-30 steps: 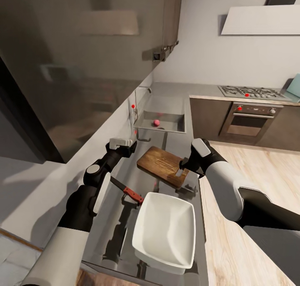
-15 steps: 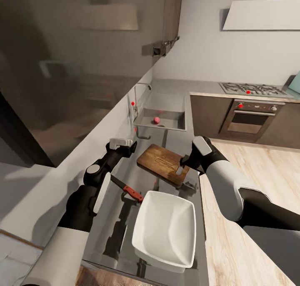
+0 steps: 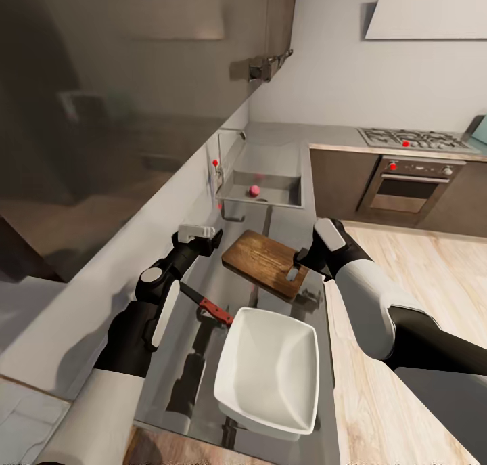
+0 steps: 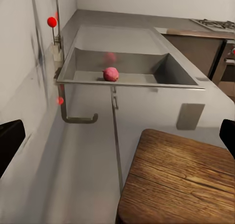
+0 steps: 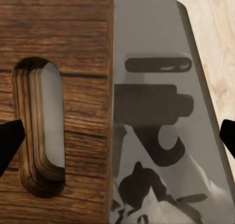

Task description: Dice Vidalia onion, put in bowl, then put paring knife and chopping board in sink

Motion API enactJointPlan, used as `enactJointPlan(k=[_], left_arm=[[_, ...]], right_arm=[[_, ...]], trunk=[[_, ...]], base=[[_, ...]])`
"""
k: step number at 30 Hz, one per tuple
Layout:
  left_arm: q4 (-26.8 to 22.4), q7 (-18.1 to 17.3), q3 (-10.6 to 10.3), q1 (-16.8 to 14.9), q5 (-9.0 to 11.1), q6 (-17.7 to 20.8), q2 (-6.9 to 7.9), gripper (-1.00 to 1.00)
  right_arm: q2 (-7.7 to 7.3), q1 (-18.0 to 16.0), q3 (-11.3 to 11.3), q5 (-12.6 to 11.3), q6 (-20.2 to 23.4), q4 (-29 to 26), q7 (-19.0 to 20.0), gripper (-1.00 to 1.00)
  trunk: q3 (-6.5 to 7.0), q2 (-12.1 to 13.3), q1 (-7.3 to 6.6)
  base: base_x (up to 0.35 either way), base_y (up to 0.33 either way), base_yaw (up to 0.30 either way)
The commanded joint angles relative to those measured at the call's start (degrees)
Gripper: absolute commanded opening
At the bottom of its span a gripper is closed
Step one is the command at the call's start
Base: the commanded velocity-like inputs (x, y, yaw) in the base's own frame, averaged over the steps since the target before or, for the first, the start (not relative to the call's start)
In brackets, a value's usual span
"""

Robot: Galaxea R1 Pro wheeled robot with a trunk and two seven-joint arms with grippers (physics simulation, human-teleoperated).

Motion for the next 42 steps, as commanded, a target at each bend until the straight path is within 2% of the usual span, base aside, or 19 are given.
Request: enactJointPlan(k=[1,11,16,26,42], left_arm=[[-0.09,-0.23,0.06,-0.04,-0.03,0.35,-0.02,1.00],[-0.09,-0.23,0.06,-0.04,-0.03,0.37,-0.03,1.00],[-0.09,-0.23,0.05,-0.04,-0.03,0.36,-0.09,1.00],[-0.01,-0.23,0.03,-0.04,-0.03,0.43,-0.11,1.00],[-0.01,-0.23,0.05,-0.04,-0.03,0.44,-0.11,1.00]], right_arm=[[0.03,-0.04,-0.13,-0.53,0.06,-0.10,-0.62,1.00],[0.06,-0.04,-0.08,-0.53,-0.26,-0.12,-4.14,1.00],[0.04,-0.04,0.03,-0.57,-0.29,-0.20,-4.61,1.00],[0.11,-0.04,0.03,-0.62,-0.12,-4.67,-5.59,1.00],[0.20,-0.04,-0.04,-0.53,-0.07,-5.01,-5.68,1.00]], trunk=[[-0.21,-0.12,0.03],[-1.13,-0.12,0.03],[-1.55,-0.12,0.03],[-1.63,-0.12,0.03],[-1.64,-0.12,0.03]], base=[[0.000,0.000,0.000],[0.000,0.000,0.008],[0.000,0.000,0.039],[0.000,0.000,0.002],[0.000,0.000,0.000]])
